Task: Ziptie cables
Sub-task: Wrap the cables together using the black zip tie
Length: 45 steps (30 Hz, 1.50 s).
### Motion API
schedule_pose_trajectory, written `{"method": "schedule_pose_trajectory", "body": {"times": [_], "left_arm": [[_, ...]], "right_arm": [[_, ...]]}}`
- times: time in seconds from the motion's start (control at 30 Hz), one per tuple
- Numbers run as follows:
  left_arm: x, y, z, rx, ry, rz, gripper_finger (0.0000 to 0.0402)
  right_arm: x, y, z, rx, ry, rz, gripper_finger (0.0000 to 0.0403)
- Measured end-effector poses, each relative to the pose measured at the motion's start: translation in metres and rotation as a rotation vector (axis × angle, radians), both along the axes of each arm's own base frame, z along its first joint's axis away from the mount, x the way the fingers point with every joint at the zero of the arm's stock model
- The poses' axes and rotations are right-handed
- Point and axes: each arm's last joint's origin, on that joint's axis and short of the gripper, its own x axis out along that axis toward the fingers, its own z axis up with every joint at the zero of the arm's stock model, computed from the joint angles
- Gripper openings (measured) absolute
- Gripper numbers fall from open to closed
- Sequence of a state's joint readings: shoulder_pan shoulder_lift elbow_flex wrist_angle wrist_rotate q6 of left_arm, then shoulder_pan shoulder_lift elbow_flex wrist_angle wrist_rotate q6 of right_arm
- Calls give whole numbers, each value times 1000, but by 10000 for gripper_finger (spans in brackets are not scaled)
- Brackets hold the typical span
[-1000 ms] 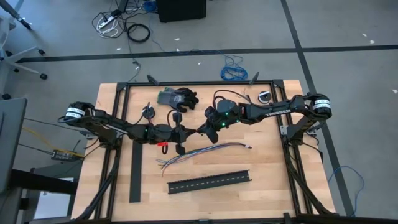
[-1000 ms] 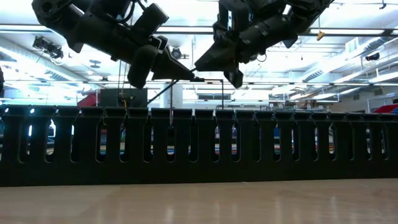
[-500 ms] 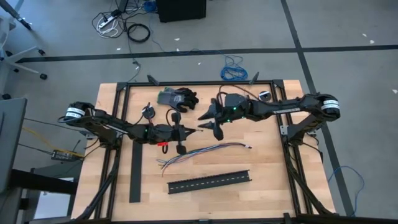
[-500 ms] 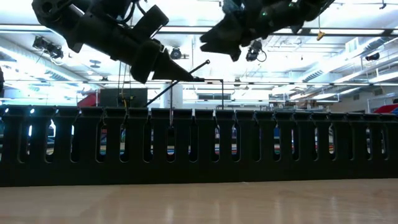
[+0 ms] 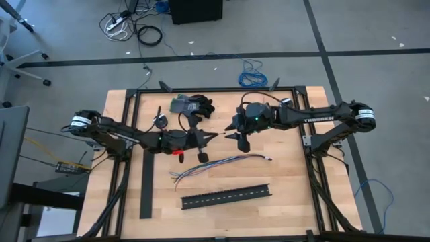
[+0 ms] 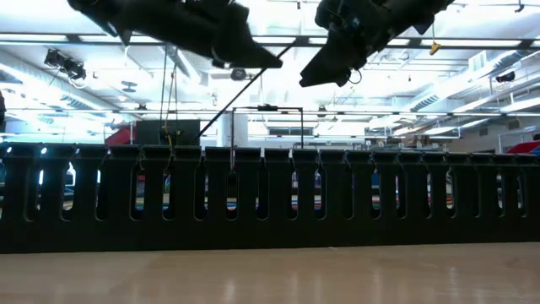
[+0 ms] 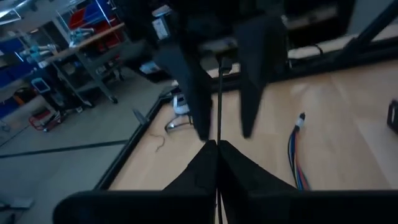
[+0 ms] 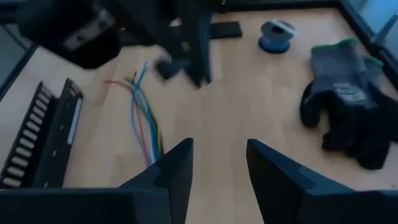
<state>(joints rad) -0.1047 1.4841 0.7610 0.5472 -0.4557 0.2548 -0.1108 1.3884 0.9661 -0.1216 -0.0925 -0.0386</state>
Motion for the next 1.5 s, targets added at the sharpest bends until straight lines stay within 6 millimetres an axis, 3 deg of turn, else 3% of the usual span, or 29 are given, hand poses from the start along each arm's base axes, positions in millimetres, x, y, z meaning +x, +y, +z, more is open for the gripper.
{"method": "schedule_pose_trajectory", "body": {"times": [0.3,0.53,0.7,1.07,1.5], "left_arm": [[1,2,4,-6,-4,80,0],[-1,5,4,69,20,221,0],[-3,8,6,108,21,340,0],[0,16,2,119,6,444,0],[5,20,-2,154,9,451,0]], "right_arm": [[1,11,0,-77,0,-31,136],[2,11,5,-14,-80,-408,121],[2,15,8,17,-146,-558,111],[9,11,25,102,-332,-521,112],[9,6,24,108,-327,-513,111]]}}
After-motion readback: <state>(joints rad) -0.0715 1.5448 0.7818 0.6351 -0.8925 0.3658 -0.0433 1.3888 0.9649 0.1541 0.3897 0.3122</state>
